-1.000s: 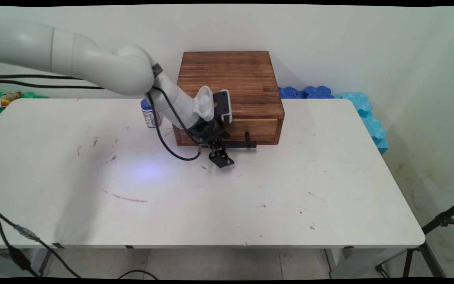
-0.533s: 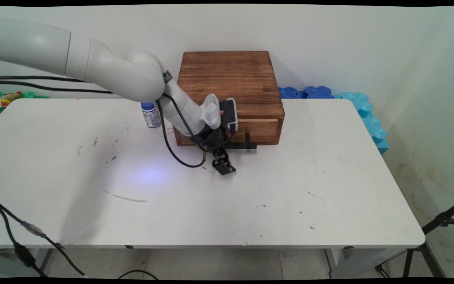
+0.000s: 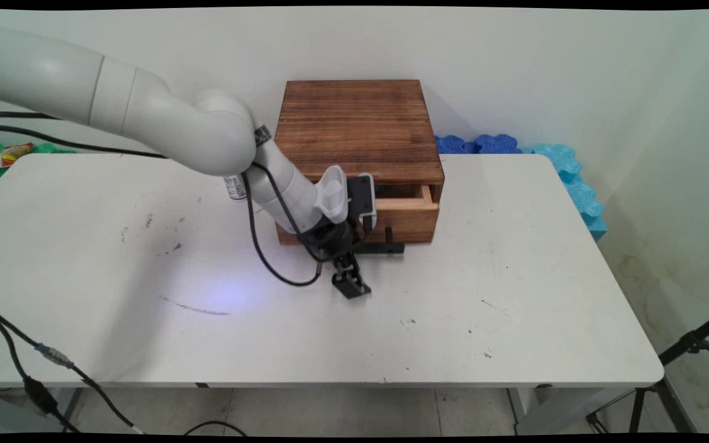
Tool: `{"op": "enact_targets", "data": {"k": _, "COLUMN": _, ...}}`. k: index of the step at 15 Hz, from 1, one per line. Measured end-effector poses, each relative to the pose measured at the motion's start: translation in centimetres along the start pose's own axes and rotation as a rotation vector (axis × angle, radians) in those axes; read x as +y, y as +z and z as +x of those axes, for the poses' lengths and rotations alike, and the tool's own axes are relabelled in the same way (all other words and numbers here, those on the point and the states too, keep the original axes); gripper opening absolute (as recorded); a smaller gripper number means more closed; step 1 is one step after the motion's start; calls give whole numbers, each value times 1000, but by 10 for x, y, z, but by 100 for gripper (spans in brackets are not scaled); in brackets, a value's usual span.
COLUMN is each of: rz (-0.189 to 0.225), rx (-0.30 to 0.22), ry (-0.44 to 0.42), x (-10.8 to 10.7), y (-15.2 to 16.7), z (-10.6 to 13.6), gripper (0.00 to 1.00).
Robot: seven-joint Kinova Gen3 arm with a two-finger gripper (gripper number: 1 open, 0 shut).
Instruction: Open the drawer
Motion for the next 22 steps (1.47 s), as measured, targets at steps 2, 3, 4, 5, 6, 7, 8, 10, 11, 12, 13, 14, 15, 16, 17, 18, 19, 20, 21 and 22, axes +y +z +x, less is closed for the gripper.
{"op": "enact_targets", "data": {"k": 2, "rz": -20, "rx": 1, "ry": 7, "x": 17, "y": -6, "z": 1, "gripper": 100}}
{"op": "enact_targets", "data": {"k": 3, "rz": -29, "rx": 1, "ry": 11, "x": 25, "y": -8, "z": 1, "gripper": 100}}
{"op": "enact_targets", "data": {"k": 4, "rz": -39, "rx": 2, "ry": 15, "x": 34, "y": -12, "z": 2, "gripper": 100}}
{"op": "enact_targets", "data": {"k": 5, "rz": -49, "rx": 2, "ry": 21, "x": 44, "y": -14, "z": 2, "gripper": 100}}
{"op": "enact_targets", "data": {"k": 6, "rz": -57, "rx": 2, "ry": 24, "x": 52, "y": -17, "z": 2, "gripper": 100}}
{"op": "enact_targets", "data": {"k": 7, "rz": -66, "rx": 1, "ry": 29, "x": 61, "y": -20, "z": 2, "gripper": 100}}
{"op": "enact_targets", "data": {"k": 8, "rz": -73, "rx": 0, "ry": 34, "x": 70, "y": -22, "z": 2, "gripper": 100}}
{"op": "enact_targets", "data": {"k": 10, "rz": -85, "rx": -5, "ry": 42, "x": 86, "y": -27, "z": 1, "gripper": 100}}
{"op": "enact_targets", "data": {"k": 11, "rz": -90, "rx": -8, "ry": 45, "x": 94, "y": -29, "z": 1, "gripper": 100}}
{"op": "enact_targets", "data": {"k": 12, "rz": -94, "rx": -10, "ry": 47, "x": 100, "y": -30, "z": 0, "gripper": 100}}
{"op": "enact_targets", "data": {"k": 13, "rz": -98, "rx": -13, "ry": 48, "x": 108, "y": -32, "z": 0, "gripper": 100}}
{"op": "enact_targets", "data": {"k": 14, "rz": -102, "rx": -16, "ry": 49, "x": 116, "y": -33, "z": 0, "gripper": 100}}
{"op": "enact_targets", "data": {"k": 15, "rz": -104, "rx": -18, "ry": 48, "x": 122, "y": -35, "z": 0, "gripper": 100}}
{"op": "enact_targets", "data": {"k": 16, "rz": -107, "rx": -19, "ry": 48, "x": 130, "y": -37, "z": 0, "gripper": 100}}
{"op": "enact_targets", "data": {"k": 17, "rz": -110, "rx": -20, "ry": 47, "x": 137, "y": -39, "z": 0, "gripper": 100}}
{"op": "enact_targets", "data": {"k": 18, "rz": -113, "rx": -21, "ry": 47, "x": 143, "y": -41, "z": 1, "gripper": 100}}
{"op": "enact_targets", "data": {"k": 19, "rz": -114, "rx": -20, "ry": 47, "x": 147, "y": -42, "z": 1, "gripper": 100}}
{"op": "enact_targets", "data": {"k": 20, "rz": -116, "rx": -19, "ry": 47, "x": 152, "y": -44, "z": 1, "gripper": 100}}
{"op": "enact_targets", "data": {"k": 21, "rz": -119, "rx": -17, "ry": 48, "x": 158, "y": -46, "z": 2, "gripper": 100}}
{"op": "enact_targets", "data": {"k": 22, "rz": -121, "rx": -14, "ry": 50, "x": 164, "y": -47, "z": 3, "gripper": 100}}
